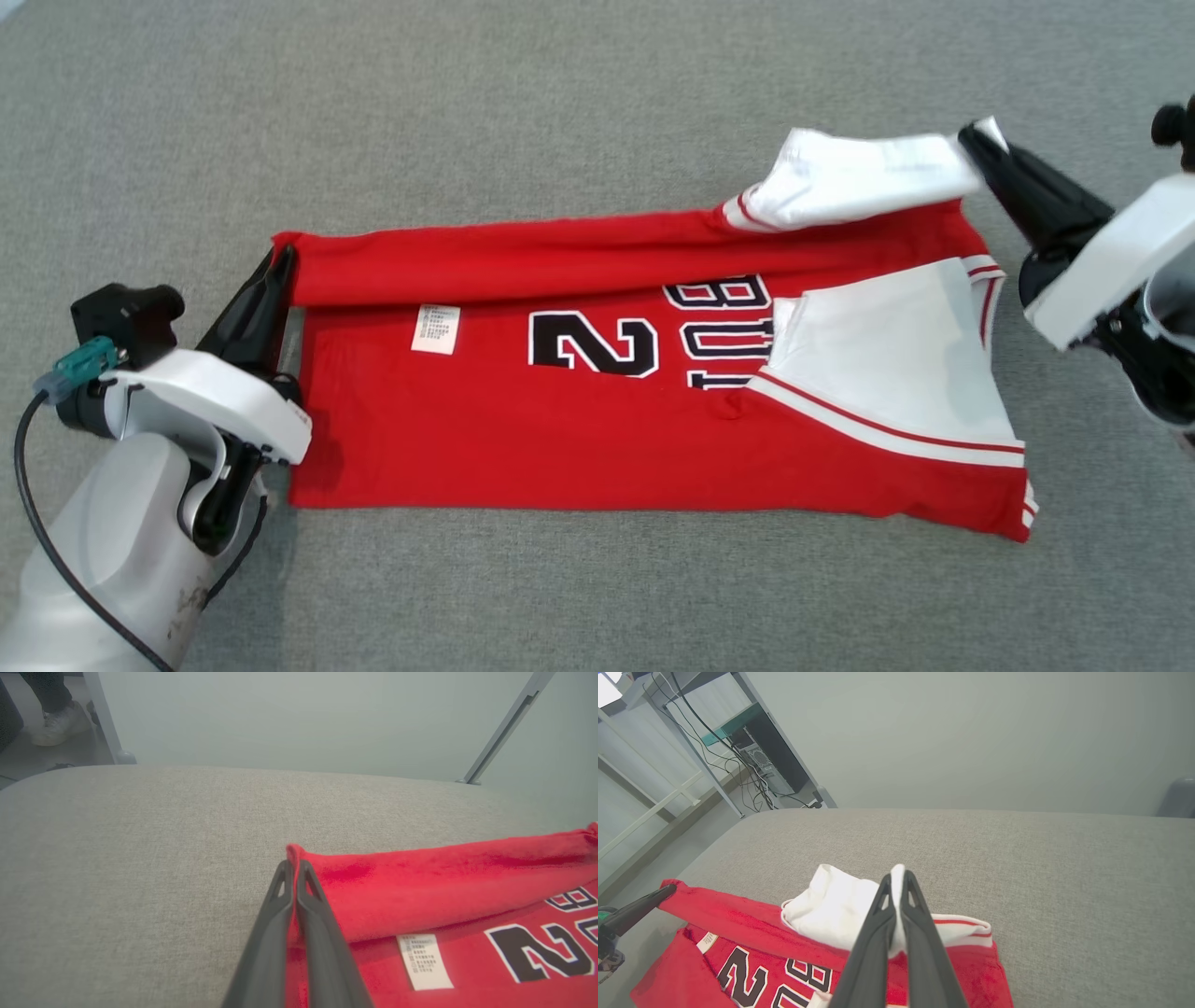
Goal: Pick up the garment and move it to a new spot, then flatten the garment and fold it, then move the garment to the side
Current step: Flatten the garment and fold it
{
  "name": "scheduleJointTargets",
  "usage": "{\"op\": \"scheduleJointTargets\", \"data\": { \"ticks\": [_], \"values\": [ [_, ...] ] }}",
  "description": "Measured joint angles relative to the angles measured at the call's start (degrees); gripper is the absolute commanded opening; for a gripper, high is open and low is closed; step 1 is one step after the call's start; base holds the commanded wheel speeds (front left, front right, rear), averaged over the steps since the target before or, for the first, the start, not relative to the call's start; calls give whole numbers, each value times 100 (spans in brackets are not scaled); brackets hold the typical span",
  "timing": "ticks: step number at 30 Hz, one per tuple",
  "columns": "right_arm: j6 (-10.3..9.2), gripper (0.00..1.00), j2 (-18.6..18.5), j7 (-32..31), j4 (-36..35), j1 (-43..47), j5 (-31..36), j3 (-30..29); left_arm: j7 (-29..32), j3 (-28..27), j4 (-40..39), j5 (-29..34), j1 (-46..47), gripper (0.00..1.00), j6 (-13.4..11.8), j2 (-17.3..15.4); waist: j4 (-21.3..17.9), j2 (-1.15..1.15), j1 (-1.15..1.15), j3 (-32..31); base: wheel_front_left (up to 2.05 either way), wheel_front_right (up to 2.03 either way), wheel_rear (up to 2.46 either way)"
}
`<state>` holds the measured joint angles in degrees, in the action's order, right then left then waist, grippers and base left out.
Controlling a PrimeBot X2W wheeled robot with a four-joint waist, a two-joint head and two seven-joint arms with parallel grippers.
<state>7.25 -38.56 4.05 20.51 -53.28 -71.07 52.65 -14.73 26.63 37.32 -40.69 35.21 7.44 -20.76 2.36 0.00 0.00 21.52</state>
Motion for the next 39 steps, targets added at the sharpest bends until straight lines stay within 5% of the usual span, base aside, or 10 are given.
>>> {"op": "scheduleJointTargets", "data": {
  "ticks": [9, 31, 32, 33, 34, 35, 36, 39],
  "values": [
    [0, 0, -348, 10, -706, 795, -501, 209, 0, 16, 245, -238, -378, 0, 0, -105, -291, 0, 0, -363, 0, 0, 0],
    [0, 0, -250, 256, -805, 1707, -834, 680, 7, -156, 167, -192, -1390, 0, 0, 14, -429, 0, 0, -860, 0, 0, 0],
    [0, 0, -240, 255, -791, 1746, -854, 704, 7, -172, 188, -160, -1390, 5, 0, 21, -425, 0, 0, -871, 0, 0, 0],
    [0, 0, -221, 252, -756, 1773, -880, 726, 7, -187, 207, -138, -1393, 37, 0, 26, -422, 0, 0, -886, 0, 0, 0],
    [0, 4, -200, 244, -695, 1803, -934, 730, 8, -214, 220, -107, -1396, 61, 0, 44, -419, 0, 0, -904, 0, 0, 0],
    [0, 49, -199, 238, -665, 1837, -947, 738, 8, -245, 227, -93, -1407, 100, 0, 66, -415, 0, 0, -922, 0, 0, 0],
    [0, 99, -199, 240, -648, 1874, -976, 736, 7, -270, 232, -69, -1432, 100, 0, 92, -412, 0, 0, -939, 0, 0, 0],
    [0, 100, -203, 267, -610, 1893, -1017, 720, 8, -424, 247, 63, -1563, 100, -7, 157, -404, 0, 0, -988, 0, 0, 0]
  ]
}}
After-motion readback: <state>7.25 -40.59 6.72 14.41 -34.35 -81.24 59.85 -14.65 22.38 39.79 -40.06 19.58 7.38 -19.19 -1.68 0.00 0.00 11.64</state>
